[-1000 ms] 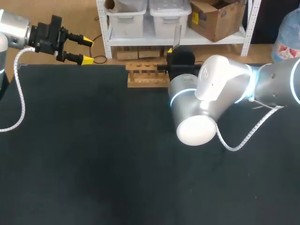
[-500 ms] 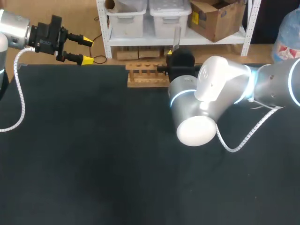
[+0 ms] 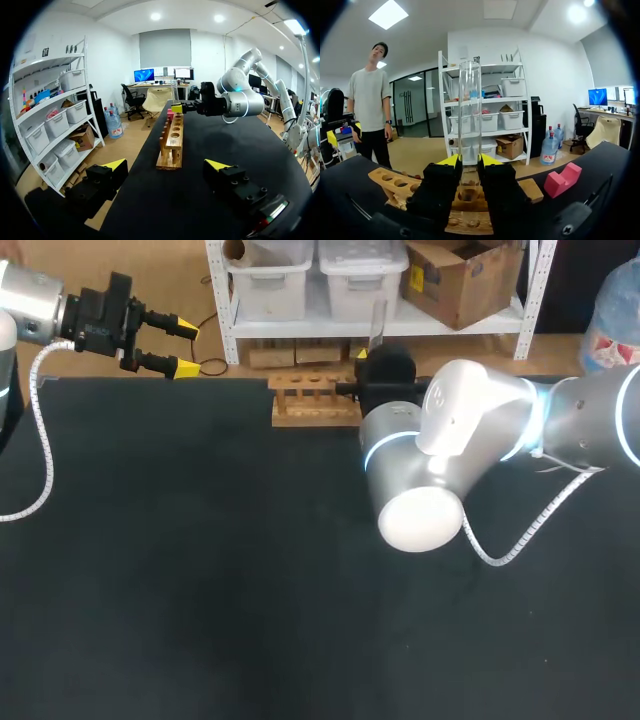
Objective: Grasp the test tube, adjust it, and insert it.
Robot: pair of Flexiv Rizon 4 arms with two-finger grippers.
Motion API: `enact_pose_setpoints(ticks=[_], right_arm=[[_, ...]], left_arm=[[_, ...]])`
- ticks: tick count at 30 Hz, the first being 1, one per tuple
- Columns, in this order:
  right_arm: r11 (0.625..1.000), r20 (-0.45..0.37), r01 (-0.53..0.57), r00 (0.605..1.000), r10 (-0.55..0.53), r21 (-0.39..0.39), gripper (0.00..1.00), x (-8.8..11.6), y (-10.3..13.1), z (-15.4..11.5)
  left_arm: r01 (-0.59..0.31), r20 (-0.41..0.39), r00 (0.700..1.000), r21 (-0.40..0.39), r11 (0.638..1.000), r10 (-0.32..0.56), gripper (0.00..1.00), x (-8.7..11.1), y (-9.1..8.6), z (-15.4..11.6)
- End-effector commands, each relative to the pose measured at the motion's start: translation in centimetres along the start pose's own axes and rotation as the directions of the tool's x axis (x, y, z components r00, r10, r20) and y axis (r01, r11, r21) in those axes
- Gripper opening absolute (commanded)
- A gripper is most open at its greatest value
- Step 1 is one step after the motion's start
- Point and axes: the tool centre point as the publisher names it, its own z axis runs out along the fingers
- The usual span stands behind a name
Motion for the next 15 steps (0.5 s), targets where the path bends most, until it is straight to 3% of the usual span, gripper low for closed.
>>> enact_pose_setpoints(ticks=[1,4,7,9,10,15], right_arm=[[0.971,0.003,-0.001,1.000,0.002,-0.241,0.29,0.0,-0.4,-0.2],[0.971,0.004,0.000,1.000,0.001,-0.240,0.42,-0.1,-0.5,-0.2],[0.971,0.005,0.001,1.000,0.000,-0.239,0.49,-0.2,-0.4,-0.3],[0.971,0.006,0.002,1.000,0.000,-0.239,0.88,-0.4,-0.5,-0.4],[0.971,0.006,0.002,1.000,-0.001,-0.238,1.00,-0.5,-0.5,-0.5],[0.963,-0.018,-0.008,1.000,0.004,-0.270,1.00,-1.3,-0.6,-1.1]], left_arm=[[-0.002,0.000,1.000,-0.002,1.000,0.002,1.00,0.0,-0.1,0.0],[-0.002,0.000,1.000,-0.002,1.000,0.002,1.00,0.0,-0.1,0.0],[-0.002,0.000,1.000,-0.002,1.000,0.002,1.00,0.0,-0.1,0.0],[-0.002,0.000,1.000,-0.002,1.000,0.002,1.00,0.0,-0.1,0.0],[-0.002,0.000,1.000,-0.002,1.000,0.002,1.00,0.0,-0.1,0.0],[-0.002,0.000,1.000,-0.002,1.000,0.002,1.00,0.0,-0.1,0.0]])
